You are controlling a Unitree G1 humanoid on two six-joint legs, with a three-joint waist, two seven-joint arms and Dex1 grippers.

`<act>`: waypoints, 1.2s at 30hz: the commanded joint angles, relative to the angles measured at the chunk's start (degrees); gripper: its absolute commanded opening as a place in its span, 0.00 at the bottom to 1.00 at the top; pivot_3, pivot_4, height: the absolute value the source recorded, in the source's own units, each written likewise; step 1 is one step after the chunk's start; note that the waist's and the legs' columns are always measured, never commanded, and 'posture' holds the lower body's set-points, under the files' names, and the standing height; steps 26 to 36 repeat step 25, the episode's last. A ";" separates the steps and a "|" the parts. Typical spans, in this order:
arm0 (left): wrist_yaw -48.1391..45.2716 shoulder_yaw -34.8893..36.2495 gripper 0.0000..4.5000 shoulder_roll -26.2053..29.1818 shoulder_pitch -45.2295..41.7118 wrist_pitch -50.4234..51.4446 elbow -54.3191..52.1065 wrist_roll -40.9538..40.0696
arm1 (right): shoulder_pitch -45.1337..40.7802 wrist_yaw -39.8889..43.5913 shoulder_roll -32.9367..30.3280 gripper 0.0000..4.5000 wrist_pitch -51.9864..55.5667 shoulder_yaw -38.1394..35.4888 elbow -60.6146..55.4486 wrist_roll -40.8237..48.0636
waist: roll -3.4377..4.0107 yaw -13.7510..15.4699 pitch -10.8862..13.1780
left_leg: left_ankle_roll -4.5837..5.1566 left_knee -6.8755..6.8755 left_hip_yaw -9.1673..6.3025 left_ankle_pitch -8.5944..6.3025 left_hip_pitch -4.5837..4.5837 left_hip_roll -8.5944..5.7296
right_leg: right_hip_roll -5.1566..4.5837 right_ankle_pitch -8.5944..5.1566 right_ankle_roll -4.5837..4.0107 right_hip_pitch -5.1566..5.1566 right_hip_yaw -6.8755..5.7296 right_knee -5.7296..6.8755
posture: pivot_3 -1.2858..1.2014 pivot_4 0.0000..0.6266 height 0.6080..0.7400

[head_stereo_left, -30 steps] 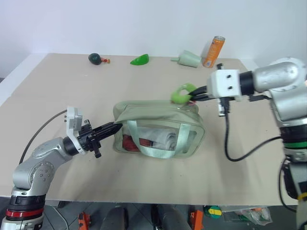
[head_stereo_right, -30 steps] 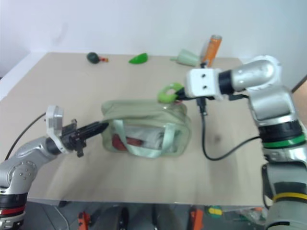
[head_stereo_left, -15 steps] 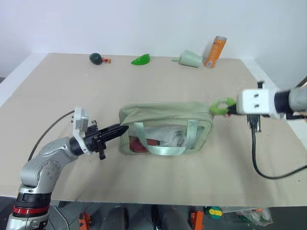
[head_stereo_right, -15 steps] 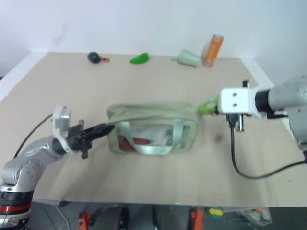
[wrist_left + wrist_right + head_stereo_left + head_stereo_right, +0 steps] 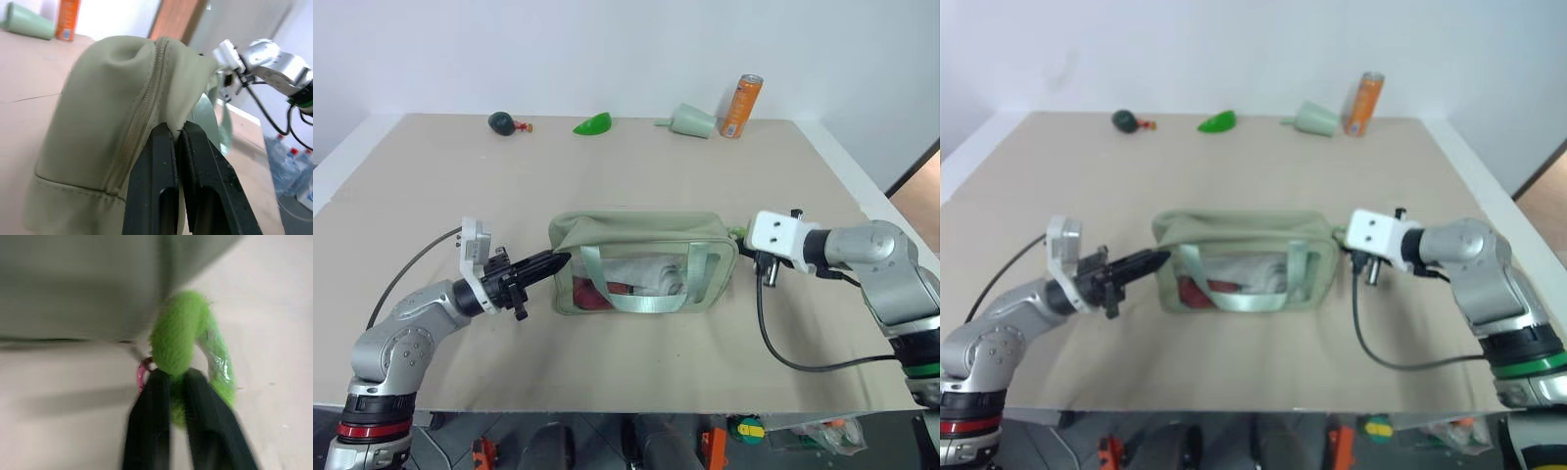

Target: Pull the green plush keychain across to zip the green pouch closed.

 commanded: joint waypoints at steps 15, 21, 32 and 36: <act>7.63 13.34 0.90 3.78 -0.60 4.85 2.80 -6.81 | 6.70 13.31 -7.35 0.96 16.91 -22.67 -1.62 25.96 | -0.03 -0.01 0.02 | 0.02 -0.04 -0.06 -0.07 -0.16 0.00 | 0.01 -0.08 -0.10 -0.10 -0.03 -0.03 | 0.52 0.24 1.00; 7.33 15.97 0.90 8.43 6.11 1.30 5.89 0.67 | 18.20 12.85 -6.71 0.96 20.61 -30.14 -1.79 29.79 | -0.02 -0.32 0.02 | 0.02 -0.16 -0.07 -0.08 0.05 0.08 | 0.10 -0.15 -0.22 0.00 -0.03 -0.02 | 0.52 0.24 1.00; 5.70 17.04 0.90 8.94 7.47 1.34 5.69 0.51 | 24.31 9.53 -3.83 0.96 23.25 -32.52 -7.62 32.74 | -0.04 -0.31 0.02 | 0.01 -0.11 -0.07 -0.07 -0.04 0.08 | 0.07 -0.12 -0.17 -0.06 -0.05 0.00 | 0.52 0.24 1.00; 5.70 17.04 0.90 8.94 7.47 1.34 5.69 0.51 | 24.31 9.53 -3.83 0.96 23.25 -32.52 -7.62 32.74 | -0.04 -0.31 0.02 | 0.01 -0.11 -0.07 -0.07 -0.04 0.08 | 0.07 -0.12 -0.17 -0.06 -0.05 0.00 | 0.52 0.24 1.00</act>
